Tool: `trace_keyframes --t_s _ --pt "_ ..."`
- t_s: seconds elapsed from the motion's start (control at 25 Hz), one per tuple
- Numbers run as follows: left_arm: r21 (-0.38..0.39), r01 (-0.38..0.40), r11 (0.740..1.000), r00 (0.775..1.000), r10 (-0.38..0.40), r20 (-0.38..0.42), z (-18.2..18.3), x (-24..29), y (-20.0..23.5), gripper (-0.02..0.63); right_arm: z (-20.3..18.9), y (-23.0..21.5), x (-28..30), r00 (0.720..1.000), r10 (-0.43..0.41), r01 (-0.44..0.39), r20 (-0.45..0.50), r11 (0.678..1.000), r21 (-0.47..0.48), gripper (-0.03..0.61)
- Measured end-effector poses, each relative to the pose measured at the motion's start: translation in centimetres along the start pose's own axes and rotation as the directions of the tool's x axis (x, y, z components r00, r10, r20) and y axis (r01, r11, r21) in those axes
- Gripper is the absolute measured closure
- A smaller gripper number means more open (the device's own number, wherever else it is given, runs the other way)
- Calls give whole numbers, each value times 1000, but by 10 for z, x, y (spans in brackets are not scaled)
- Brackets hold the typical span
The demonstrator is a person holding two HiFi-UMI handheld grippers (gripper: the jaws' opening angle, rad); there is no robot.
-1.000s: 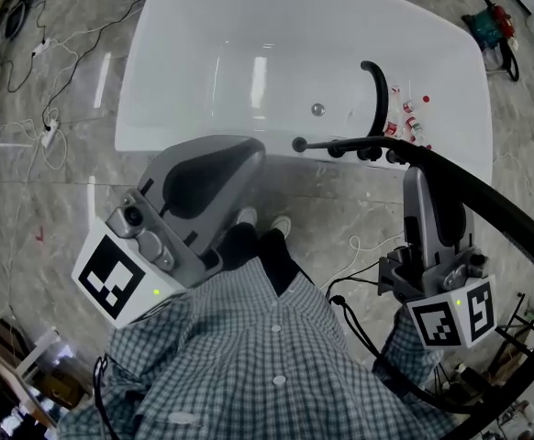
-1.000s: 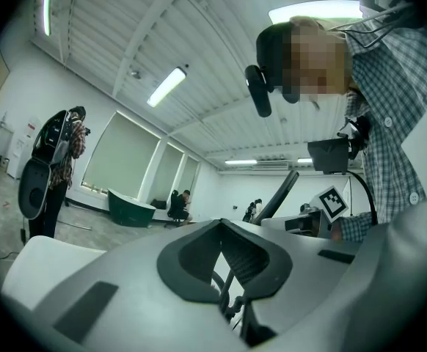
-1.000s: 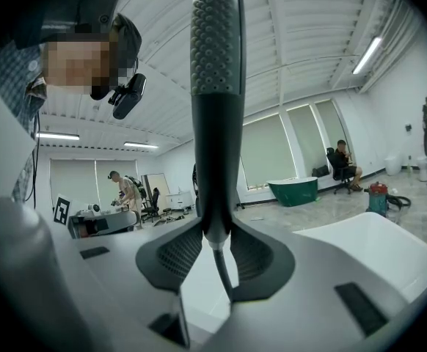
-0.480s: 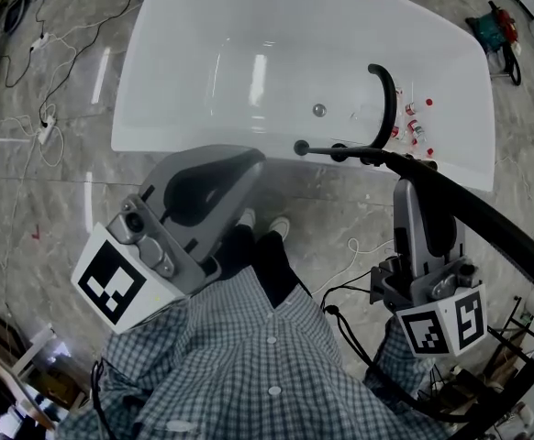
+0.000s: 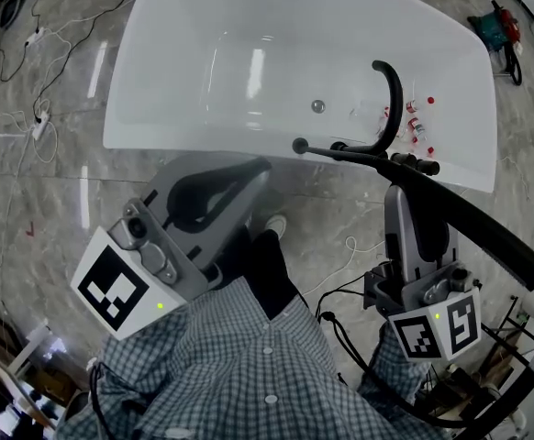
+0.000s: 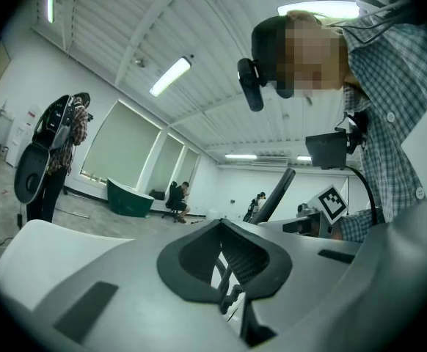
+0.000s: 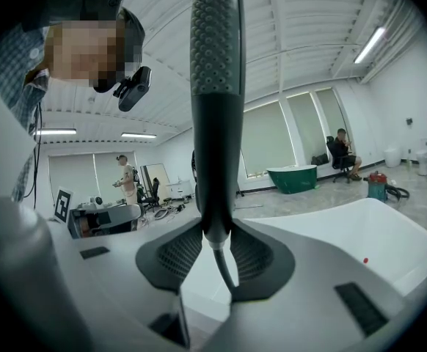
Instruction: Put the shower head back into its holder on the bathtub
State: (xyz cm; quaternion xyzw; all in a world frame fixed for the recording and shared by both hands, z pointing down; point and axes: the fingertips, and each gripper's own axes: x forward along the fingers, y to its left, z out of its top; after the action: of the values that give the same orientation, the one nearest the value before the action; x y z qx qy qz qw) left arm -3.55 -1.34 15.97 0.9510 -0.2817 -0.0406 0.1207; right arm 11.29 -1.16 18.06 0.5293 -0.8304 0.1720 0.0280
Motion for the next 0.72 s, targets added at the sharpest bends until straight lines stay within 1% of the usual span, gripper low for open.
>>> trace_keyframes --t_s 0.28,0.52,0.72 --pt "-10 12 1000 1000 -12 -17 -25 12 4 606 -25 -13 8 1000 -5 5 -23 1000 16 460" --pt "-31 12 999 1000 -13 -26 -32 6 2 606 -32 -9 8 999 -7 8 -43 1000 14 460" --pt "-48 20 999 999 -22 -39 -56 15 8 606 -56 -19 15 997 -8 10 -72 1000 29 460"
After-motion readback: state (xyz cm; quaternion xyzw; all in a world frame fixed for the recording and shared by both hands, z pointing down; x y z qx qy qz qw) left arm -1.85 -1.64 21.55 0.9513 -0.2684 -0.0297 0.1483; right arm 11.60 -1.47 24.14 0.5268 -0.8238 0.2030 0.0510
